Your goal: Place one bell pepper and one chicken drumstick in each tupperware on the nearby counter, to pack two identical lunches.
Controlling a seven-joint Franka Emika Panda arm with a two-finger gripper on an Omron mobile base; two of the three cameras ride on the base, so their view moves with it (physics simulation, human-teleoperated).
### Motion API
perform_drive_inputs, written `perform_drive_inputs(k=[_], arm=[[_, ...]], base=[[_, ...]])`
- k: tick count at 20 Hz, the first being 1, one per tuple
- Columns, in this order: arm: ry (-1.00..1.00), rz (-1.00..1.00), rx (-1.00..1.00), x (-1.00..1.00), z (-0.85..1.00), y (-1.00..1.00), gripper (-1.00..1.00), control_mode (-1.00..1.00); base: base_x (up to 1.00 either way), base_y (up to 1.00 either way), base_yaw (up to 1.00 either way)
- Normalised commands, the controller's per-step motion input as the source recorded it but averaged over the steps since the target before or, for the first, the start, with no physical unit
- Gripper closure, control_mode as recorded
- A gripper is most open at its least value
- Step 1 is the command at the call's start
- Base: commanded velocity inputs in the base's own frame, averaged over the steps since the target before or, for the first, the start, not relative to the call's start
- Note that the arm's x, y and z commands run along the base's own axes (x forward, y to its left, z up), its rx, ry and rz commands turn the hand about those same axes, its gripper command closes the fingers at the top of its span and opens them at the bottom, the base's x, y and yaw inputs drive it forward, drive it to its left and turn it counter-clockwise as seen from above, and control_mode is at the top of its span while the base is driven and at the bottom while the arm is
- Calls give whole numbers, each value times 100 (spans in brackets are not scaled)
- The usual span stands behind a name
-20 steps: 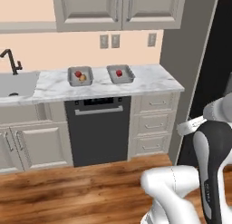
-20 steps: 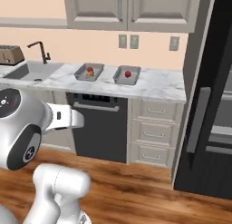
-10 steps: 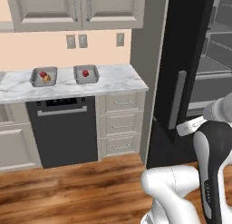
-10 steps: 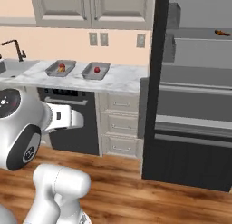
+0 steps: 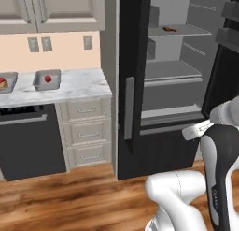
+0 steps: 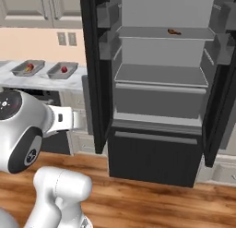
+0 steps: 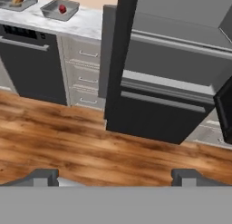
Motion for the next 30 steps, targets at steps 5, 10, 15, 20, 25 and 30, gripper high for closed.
perform_drive_inputs(k=[5,10,15,20,25,30], arm=[[0,0,0,0,0,0,-100,100],[0,0,0,0,0,0,-100,100],[0,0,0,0,0,0,-100,100],[0,0,0,0,0,0,-100,100],[0,0,0,0,0,0,-100,100],[0,0,0,0,0,0,-100,100]], base=[[0,-86,-7],[8,-68,-2],[40,-33,0],[70,-5,0],[50,-35,0],[66,-21,0]])
